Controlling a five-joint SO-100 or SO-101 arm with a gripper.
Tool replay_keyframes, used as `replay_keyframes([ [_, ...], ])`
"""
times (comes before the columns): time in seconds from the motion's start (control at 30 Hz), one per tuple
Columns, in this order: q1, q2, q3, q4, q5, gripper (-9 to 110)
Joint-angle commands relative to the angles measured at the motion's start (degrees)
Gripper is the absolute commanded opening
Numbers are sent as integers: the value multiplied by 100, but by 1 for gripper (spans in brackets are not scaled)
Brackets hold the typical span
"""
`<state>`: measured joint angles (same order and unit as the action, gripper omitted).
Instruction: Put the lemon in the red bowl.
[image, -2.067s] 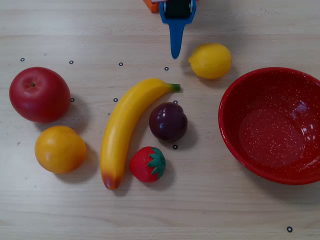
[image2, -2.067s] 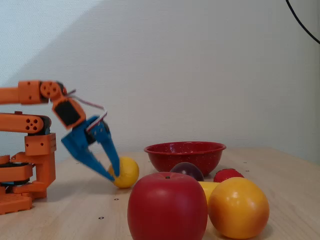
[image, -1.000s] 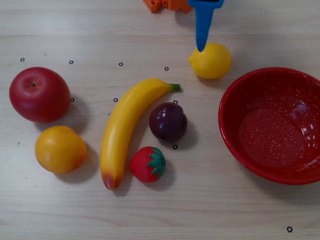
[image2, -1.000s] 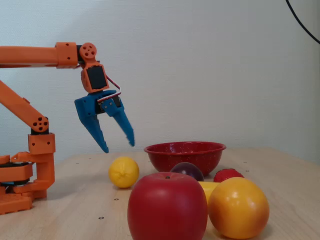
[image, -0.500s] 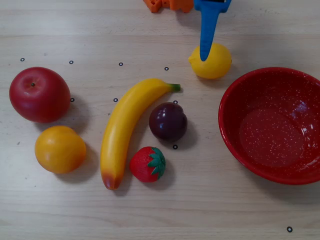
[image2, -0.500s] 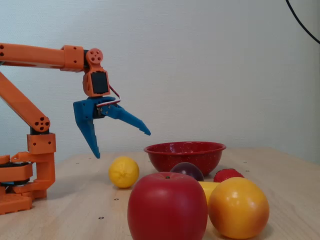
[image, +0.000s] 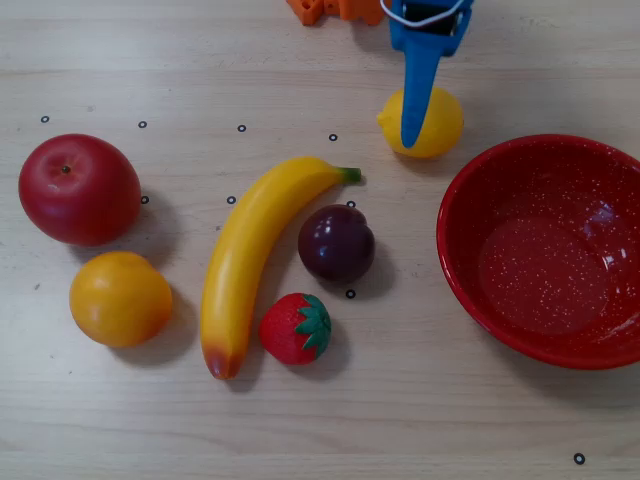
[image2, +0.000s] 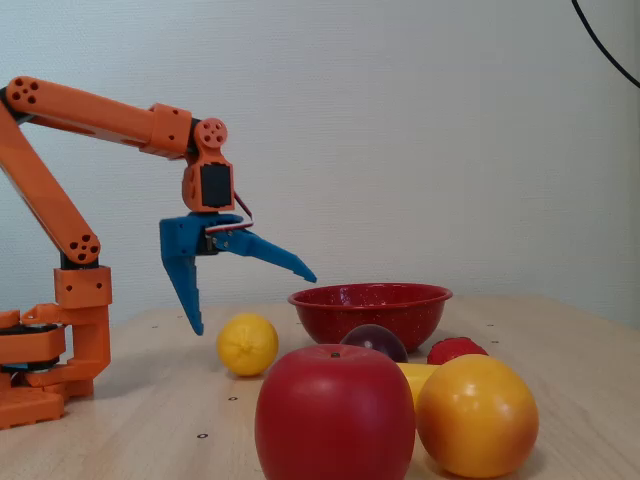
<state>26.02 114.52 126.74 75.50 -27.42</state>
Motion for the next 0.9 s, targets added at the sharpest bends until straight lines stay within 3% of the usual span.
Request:
replay_keyframes([
  [0.0, 185, -18, -554, -105, -18, 63],
  [0.87, 237, -1143, -703, -659, -246, 63],
])
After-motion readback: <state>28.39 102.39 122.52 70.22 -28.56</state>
